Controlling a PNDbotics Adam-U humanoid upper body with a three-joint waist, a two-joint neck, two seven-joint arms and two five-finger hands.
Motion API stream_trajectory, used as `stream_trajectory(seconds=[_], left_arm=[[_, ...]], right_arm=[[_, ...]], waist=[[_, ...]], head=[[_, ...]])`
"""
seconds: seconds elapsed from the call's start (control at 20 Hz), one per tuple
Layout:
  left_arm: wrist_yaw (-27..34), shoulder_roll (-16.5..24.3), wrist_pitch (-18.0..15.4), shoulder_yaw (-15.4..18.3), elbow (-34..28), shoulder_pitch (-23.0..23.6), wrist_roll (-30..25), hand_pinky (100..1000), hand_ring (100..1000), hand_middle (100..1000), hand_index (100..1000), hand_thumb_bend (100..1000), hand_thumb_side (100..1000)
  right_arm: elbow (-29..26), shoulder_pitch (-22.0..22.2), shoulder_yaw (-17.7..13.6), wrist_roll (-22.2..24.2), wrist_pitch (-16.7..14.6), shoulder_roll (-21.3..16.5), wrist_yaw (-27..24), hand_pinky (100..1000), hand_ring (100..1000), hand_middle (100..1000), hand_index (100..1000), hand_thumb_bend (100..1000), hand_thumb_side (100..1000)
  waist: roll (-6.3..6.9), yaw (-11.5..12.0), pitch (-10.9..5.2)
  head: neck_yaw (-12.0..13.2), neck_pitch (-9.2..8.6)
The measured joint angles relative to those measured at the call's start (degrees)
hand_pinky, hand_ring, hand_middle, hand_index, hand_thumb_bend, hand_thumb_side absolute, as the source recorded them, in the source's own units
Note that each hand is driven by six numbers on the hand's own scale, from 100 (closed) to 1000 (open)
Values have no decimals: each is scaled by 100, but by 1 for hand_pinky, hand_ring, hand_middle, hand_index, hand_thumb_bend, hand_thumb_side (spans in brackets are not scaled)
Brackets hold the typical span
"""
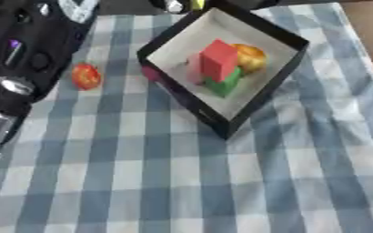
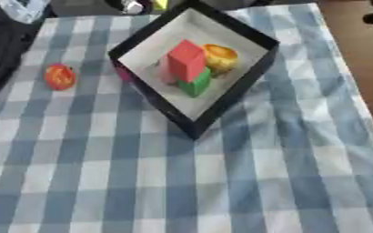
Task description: Pick up objects on the table and place them in the box.
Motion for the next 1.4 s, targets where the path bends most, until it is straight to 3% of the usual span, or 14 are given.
stream_trajectory(seconds=[0.15,0.35,0.75,0.85,1.0,1.15,1.2,1.4], left_arm=[[-375,-151,-169,122,350,-14,236,761,693,605,688,396,100],[-744,-424,-248,345,842,-49,296,760,695,609,697,433,108],[-1259,-672,-491,622,1502,-48,694,799,762,698,771,603,222],[-1353,-699,-545,640,1566,-44,798,818,791,742,816,661,272],[-1501,-718,-597,648,1619,-30,894,841,836,800,898,819,345],[-1650,-718,-611,656,1610,-13,970,841,834,796,902,814,325],[-1696,-717,-605,665,1594,-6,1014,832,823,782,893,758,318],[-1730,-704,-535,704,1423,-1,1250,819,803,760,873,690,297]], right_arm=[[-10,-46,14,22,15,39,-8,937,788,799,782,100,798],[-31,-149,54,67,55,109,-9,937,787,798,782,100,800],[-31,-181,111,118,106,203,-9,938,786,797,781,100,805],[-31,-192,115,126,114,213,-9,938,786,797,781,100,806],[-31,-190,116,136,124,244,-9,938,786,797,781,100,809],[-31,-162,116,137,125,244,-9,938,786,797,781,100,810],[-31,-141,116,137,125,244,-9,938,786,797,781,100,811],[-29,-80,116,137,125,243,-3,938,786,797,782,100,810]], waist=[[0,-41,4],[85,-341,64],[102,-412,98],[102,-422,98],[102,-424,98],[102,-402,98],[102,-393,98],[102,-342,98]], head=[[32,-41],[150,-150],[173,-152],[172,-151],[172,-147],[173,-130],[174,-111],[173,-46]])
